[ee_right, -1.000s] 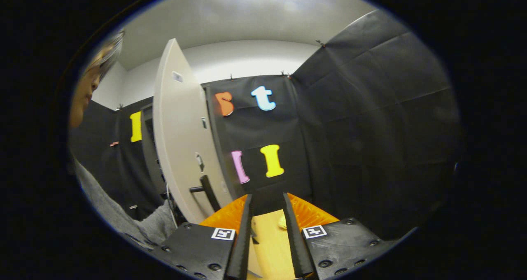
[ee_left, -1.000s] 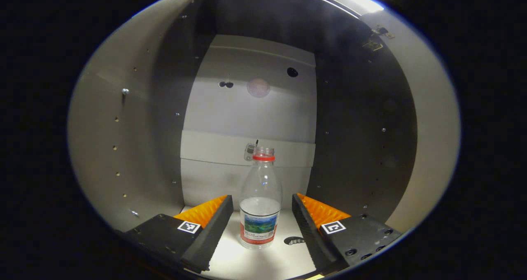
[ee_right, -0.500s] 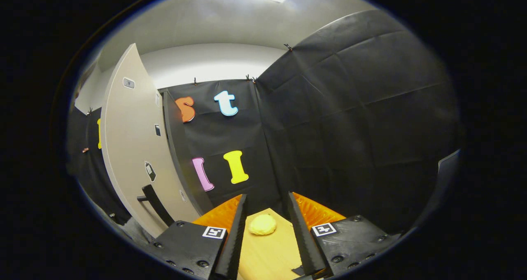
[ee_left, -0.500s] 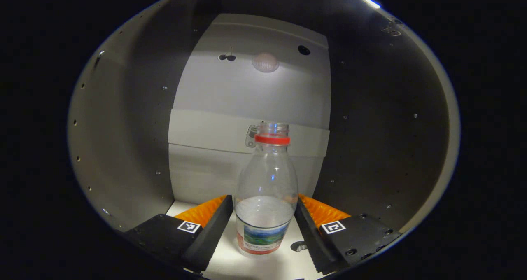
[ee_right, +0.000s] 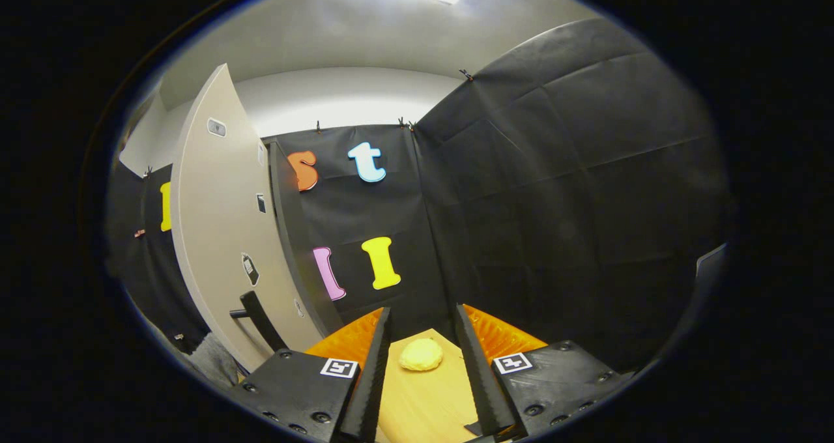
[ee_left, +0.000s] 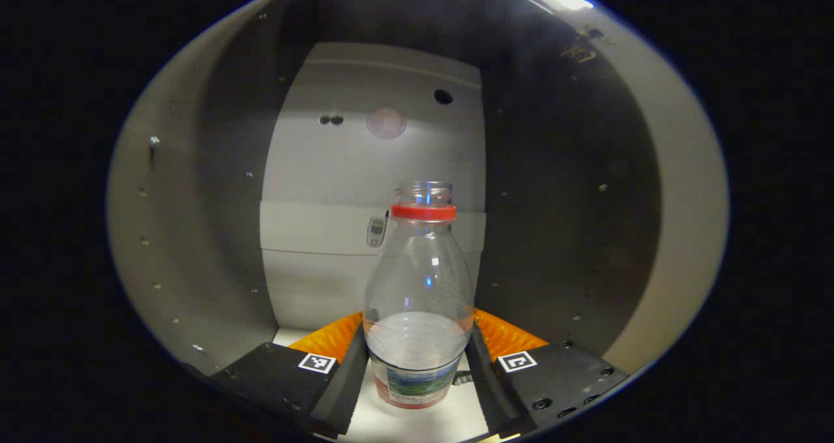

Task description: Open the cabinet door with the right hand, grasp the bottle in the cabinet with the left hand and place it on the coaster, then close the cabinet door with the right hand.

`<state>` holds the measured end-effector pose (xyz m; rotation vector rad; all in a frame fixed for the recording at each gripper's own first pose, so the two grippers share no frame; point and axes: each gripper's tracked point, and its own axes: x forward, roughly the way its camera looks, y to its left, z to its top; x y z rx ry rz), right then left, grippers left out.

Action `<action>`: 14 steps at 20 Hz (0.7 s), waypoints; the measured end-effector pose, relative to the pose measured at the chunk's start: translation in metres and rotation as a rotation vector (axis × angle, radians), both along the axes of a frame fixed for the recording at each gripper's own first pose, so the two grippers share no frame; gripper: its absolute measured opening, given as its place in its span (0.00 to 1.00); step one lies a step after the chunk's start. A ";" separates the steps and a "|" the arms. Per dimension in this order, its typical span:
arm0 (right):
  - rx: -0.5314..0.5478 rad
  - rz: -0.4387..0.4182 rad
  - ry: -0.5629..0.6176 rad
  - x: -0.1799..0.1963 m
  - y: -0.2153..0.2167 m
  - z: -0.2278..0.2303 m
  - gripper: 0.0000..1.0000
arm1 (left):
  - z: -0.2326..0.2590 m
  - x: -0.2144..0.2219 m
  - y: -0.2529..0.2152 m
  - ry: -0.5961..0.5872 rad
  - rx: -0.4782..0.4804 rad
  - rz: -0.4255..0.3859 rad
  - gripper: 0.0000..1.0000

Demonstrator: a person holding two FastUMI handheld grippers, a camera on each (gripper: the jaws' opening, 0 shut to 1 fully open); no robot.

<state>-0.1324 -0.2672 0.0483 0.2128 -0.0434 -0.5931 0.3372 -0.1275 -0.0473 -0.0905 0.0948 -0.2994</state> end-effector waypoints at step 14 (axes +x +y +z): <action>-0.175 0.054 0.028 -0.012 0.157 0.024 0.86 | 0.028 -0.213 0.129 -0.044 0.026 -0.084 0.76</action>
